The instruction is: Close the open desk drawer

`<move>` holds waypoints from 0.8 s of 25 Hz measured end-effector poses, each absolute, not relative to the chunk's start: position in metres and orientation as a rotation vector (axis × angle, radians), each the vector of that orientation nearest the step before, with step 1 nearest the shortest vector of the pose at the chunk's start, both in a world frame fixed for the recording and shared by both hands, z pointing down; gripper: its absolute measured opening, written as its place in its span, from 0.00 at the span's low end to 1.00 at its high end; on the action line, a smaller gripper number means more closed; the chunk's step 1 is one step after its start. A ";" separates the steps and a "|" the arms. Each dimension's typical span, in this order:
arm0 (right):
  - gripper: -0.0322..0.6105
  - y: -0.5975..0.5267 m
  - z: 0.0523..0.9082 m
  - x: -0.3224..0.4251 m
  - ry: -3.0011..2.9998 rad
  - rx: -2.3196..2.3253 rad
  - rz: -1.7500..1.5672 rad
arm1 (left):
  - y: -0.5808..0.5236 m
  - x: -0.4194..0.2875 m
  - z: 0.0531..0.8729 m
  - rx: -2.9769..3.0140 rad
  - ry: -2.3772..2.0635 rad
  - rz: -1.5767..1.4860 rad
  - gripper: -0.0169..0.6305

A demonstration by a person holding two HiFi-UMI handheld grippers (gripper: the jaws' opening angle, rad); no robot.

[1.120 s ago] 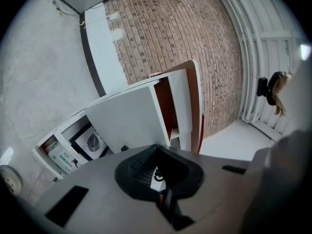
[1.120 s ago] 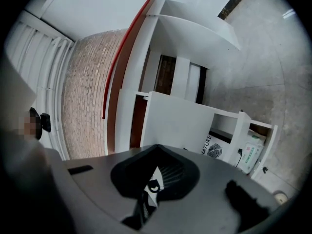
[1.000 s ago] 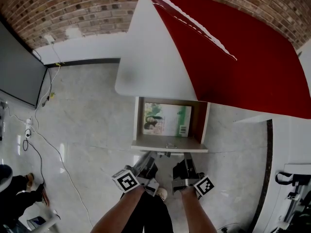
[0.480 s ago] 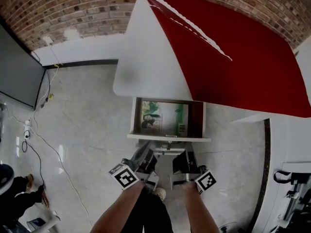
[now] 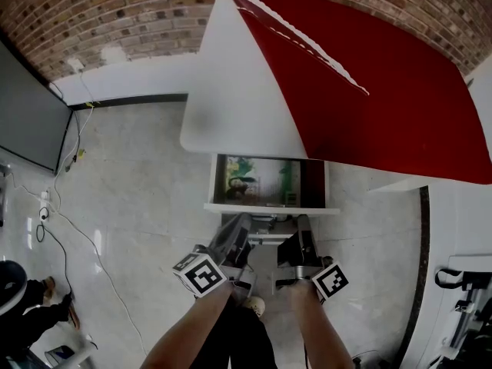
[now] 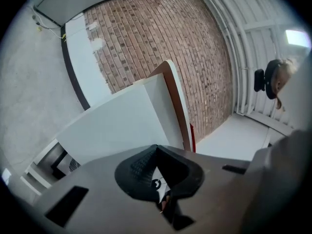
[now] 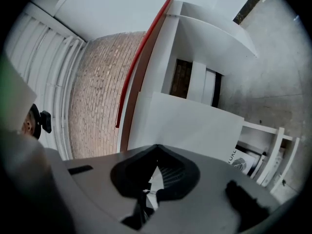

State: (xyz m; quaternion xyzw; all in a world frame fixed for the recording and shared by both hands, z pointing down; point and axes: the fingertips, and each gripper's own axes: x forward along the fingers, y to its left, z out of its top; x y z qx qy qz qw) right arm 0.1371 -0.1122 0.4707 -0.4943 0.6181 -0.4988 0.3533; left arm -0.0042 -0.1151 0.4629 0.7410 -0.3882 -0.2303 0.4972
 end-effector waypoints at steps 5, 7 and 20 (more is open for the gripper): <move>0.06 -0.121 0.472 0.143 1.621 -1.337 -1.277 | -0.121 0.000 0.465 1.775 -0.956 -0.535 0.04; 0.06 -0.125 0.472 0.145 1.636 -1.349 -1.278 | -0.124 0.002 0.465 1.765 -0.973 -0.519 0.04; 0.06 -0.158 0.472 0.145 1.744 -1.413 -1.314 | -0.157 0.001 0.467 1.729 -1.034 -0.484 0.04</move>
